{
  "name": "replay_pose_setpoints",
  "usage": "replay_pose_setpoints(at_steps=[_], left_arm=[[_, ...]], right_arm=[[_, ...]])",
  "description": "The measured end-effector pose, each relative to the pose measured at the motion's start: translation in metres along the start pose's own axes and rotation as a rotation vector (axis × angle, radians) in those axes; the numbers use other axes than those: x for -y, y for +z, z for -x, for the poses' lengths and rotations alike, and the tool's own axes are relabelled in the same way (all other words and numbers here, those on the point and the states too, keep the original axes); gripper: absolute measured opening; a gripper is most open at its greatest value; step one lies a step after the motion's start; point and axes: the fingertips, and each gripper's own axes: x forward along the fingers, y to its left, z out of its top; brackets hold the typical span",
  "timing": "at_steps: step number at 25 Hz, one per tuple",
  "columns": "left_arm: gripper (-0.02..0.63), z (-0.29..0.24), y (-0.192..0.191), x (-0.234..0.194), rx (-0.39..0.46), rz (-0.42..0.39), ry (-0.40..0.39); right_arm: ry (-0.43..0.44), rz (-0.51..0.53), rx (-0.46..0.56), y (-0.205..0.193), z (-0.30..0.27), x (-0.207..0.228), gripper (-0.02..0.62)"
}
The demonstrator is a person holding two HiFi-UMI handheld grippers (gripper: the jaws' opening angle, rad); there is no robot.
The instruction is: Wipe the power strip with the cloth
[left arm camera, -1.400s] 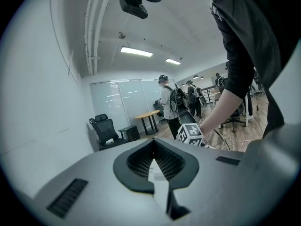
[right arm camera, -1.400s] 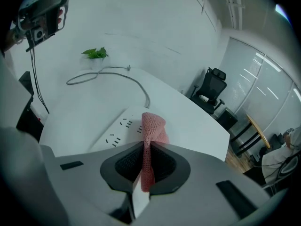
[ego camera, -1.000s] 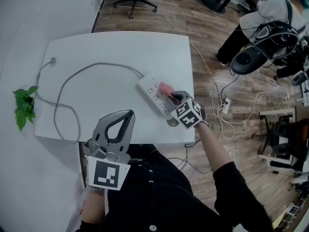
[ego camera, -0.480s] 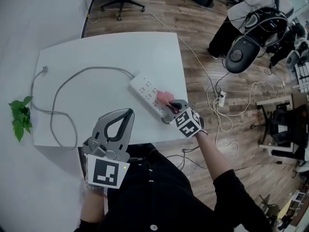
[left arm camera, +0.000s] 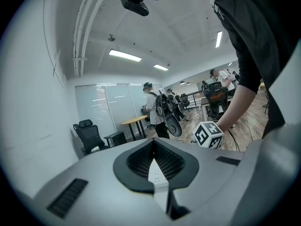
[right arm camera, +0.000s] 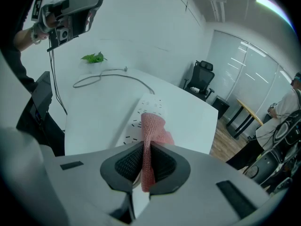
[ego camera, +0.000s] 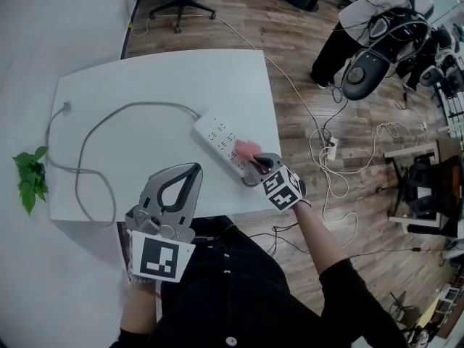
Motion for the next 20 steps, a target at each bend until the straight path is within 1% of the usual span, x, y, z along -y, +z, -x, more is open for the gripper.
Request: replay_pose_setpoints(at_steps=[5,11,16,20], left_arm=[[0.014,0.001,0.002,-0.001,0.004,0.005,0.011],[0.014,0.007,0.002,-0.009,0.002,0.005,0.04],[0.014,0.016,0.002,-0.017,-0.002,0.004,0.08],[0.014,0.028,-0.003,-0.025,-0.021,0.012,0.123]], right_arm=[[-0.048,-0.004,0.038,0.017,0.014,0.015,0.05],[-0.085,0.044,0.106,0.059,0.023,0.035,0.051],[-0.08,0.121,0.145,0.098,0.017,0.044,0.051],[-0.049,0.201,0.167,0.13,0.0,0.04,0.051]])
